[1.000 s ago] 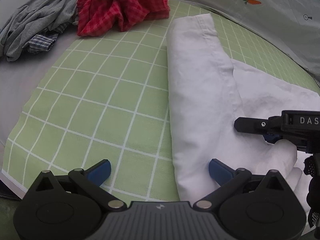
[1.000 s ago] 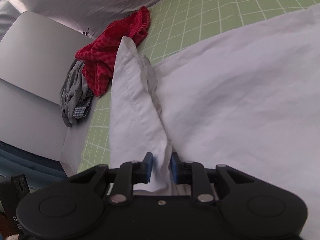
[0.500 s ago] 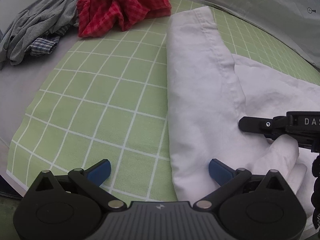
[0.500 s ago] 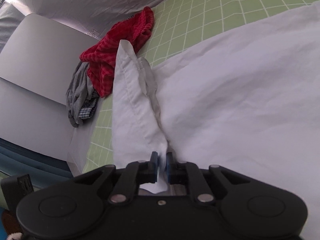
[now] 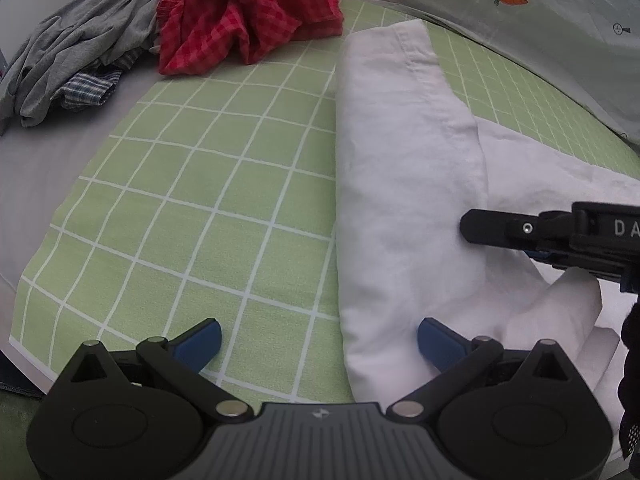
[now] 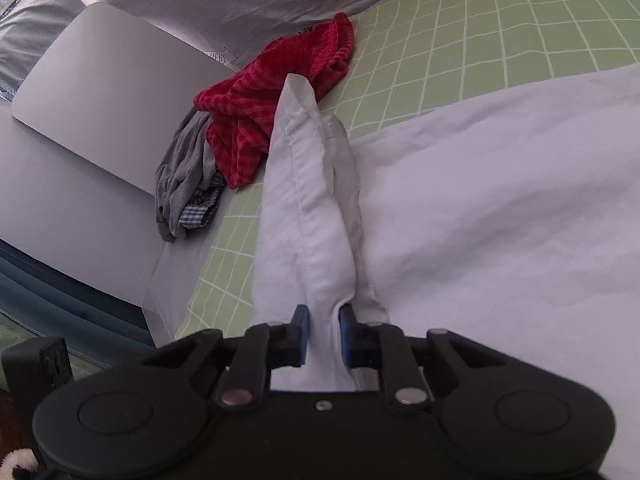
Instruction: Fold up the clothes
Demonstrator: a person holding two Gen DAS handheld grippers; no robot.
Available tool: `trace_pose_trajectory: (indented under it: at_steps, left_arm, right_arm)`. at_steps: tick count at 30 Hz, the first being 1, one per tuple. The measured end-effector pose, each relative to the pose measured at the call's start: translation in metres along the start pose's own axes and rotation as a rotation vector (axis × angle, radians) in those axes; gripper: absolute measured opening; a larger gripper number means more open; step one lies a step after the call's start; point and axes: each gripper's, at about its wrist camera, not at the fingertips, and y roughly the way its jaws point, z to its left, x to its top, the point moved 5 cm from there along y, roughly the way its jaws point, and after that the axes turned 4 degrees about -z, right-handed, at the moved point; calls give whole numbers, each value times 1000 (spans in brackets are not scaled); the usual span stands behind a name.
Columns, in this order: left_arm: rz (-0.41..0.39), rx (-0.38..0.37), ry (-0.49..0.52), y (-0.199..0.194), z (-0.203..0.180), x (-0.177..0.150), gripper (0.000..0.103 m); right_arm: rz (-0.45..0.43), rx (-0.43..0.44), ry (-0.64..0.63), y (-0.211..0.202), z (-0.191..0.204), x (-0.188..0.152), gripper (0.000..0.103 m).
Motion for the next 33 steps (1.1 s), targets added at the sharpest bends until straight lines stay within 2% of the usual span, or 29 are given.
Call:
trace_pose_trajectory:
  at_steps: [5, 14, 23, 26, 30, 32, 33]
  left_arm:
    - [-27, -70, -11, -10, -7, 2, 103]
    - [-89, -185, 182, -27, -65, 12, 103]
    - [-153, -363, 241, -44, -106, 23, 103]
    - [-147, -346, 287, -41, -113, 21, 103]
    - [-49, -231, 326, -18, -108, 8, 103]
    - [-12, -185, 295, -8, -93, 4, 103]
    - [7, -163, 279, -4, -85, 2, 103]
  right_arm:
    - [-86, -39, -88, -31, 17, -1, 13]
    - [-241, -171, -98, -103, 0, 6, 13]
    - [-402, -271, -74, -170, -10, 15, 13]
    - [-366, -315, -85, -170, -20, 13, 13]
    - [-251, -350, -41, -148, -44, -2, 15]
    - [-204, -353, -14, -135, -51, -12, 21]
    - [-193, -358, -13, -132, -52, -17, 29]
